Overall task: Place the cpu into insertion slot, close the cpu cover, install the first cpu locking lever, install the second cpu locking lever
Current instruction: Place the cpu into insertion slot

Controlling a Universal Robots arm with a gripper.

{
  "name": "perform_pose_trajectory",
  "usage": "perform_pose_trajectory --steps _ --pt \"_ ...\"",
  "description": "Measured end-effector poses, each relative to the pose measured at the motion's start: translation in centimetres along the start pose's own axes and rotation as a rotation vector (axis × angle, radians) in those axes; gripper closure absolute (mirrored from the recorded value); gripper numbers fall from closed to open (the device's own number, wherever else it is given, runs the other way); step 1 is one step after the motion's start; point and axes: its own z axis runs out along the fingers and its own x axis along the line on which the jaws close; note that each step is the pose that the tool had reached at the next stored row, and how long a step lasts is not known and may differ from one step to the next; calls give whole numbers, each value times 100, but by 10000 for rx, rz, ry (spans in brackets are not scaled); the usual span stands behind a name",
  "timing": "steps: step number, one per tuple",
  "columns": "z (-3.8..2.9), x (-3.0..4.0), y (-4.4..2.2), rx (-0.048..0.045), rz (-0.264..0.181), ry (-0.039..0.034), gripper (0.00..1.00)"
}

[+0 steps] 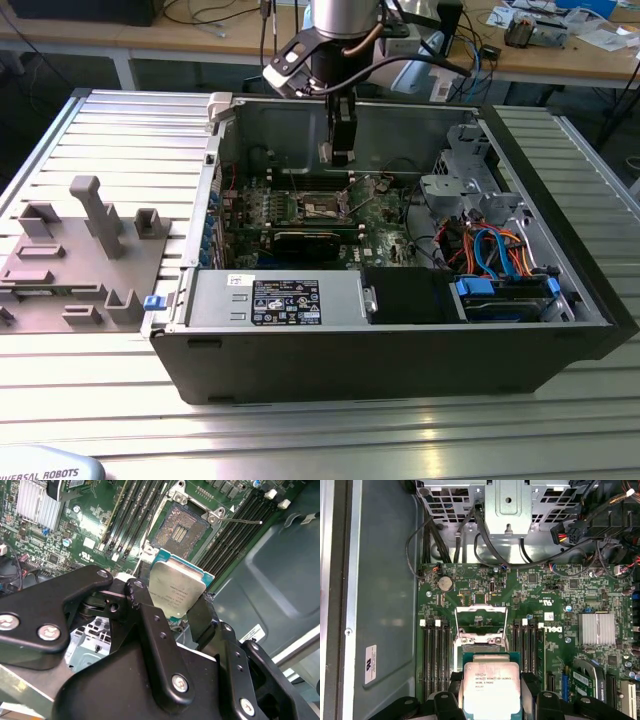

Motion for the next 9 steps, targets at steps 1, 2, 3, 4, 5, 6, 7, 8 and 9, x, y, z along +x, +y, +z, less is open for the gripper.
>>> perform_pose_trajectory --steps 1,2,3,4,5,6,7,8,9 --pt "2 0 0 0 0 0 46" --pt "8 0 -1 0 0 0 46" --pt "11 0 -1 0 0 0 46" --pt "13 0 -1 0 0 0 46" --pt "14 0 -1 0 0 0 46" --pt "16 0 -1 0 0 -1 46" --pt "19 0 -1 0 0 -1 46" --pt "21 0 -1 0 0 0 46" --pt "21 0 -2 0 1 0 46"
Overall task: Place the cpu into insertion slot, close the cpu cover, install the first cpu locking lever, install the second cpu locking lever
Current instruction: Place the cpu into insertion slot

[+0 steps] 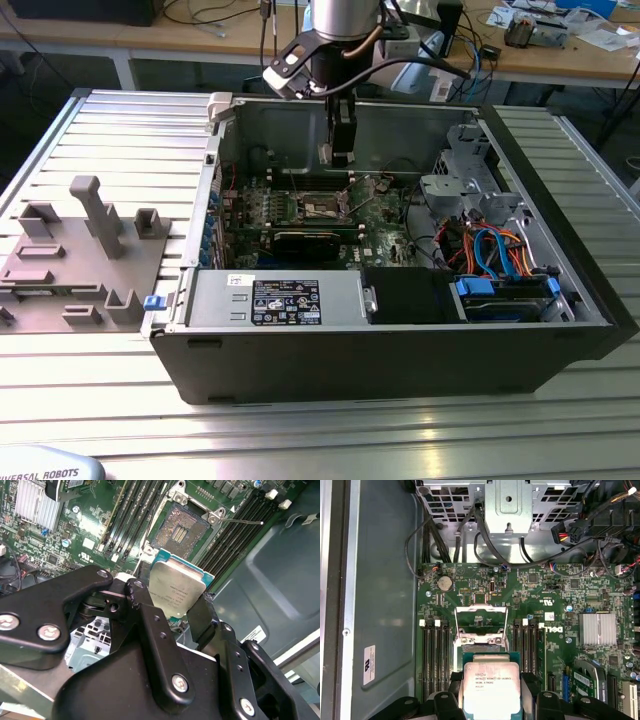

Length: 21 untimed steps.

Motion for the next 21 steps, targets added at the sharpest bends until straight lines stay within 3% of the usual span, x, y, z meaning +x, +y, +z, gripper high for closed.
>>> perform_pose_trajectory --steps 4,6,21 --pt "6 0 0 0 -1 0 46" --pt "130 0 -9 0 0 0 46" --pt "165 0 -11 0 -1 0 46"
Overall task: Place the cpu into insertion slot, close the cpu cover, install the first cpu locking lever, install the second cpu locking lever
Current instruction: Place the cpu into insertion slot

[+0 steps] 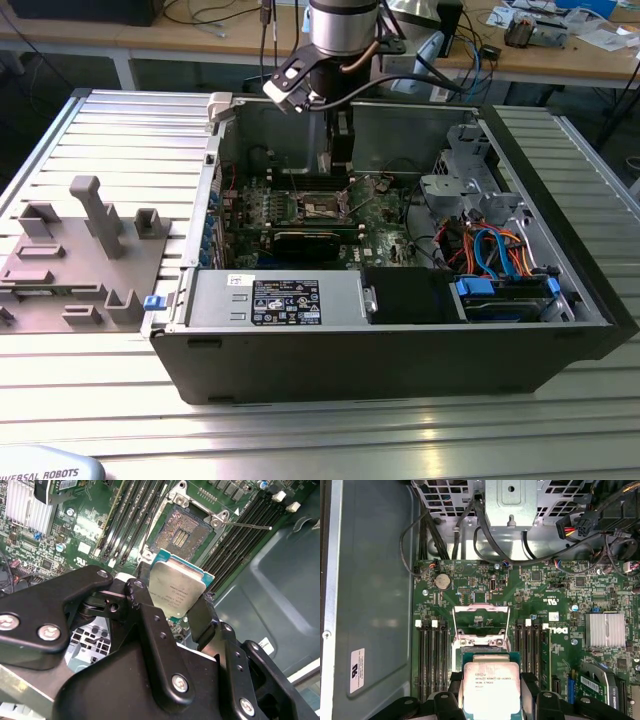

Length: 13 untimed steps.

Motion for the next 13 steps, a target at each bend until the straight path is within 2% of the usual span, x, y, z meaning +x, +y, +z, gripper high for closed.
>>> perform_pose_trajectory --steps 13 --pt "39 0 -6 0 0 0 46"
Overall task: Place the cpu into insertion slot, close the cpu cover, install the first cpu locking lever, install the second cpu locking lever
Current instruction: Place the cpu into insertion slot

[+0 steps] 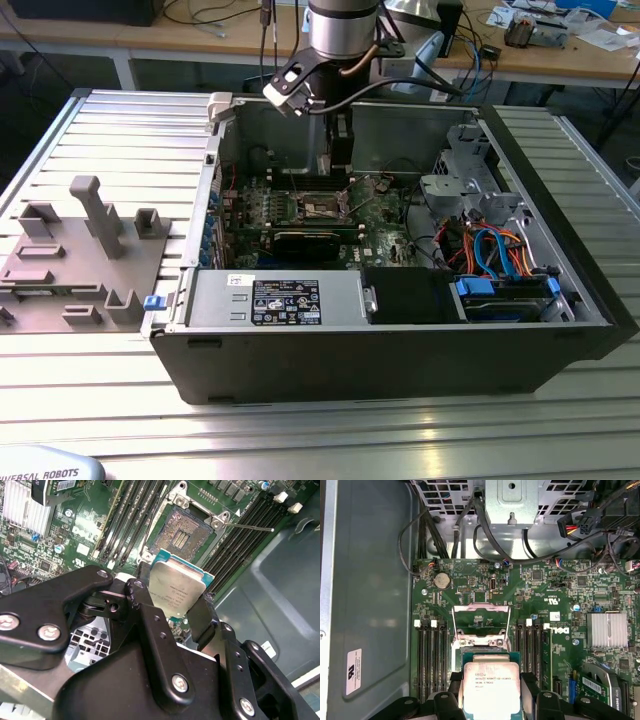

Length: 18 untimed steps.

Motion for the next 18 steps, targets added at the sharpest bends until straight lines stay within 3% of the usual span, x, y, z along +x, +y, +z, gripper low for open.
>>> perform_pose_trajectory --steps 18 --pt "44 7 -12 0 1 -1 46"
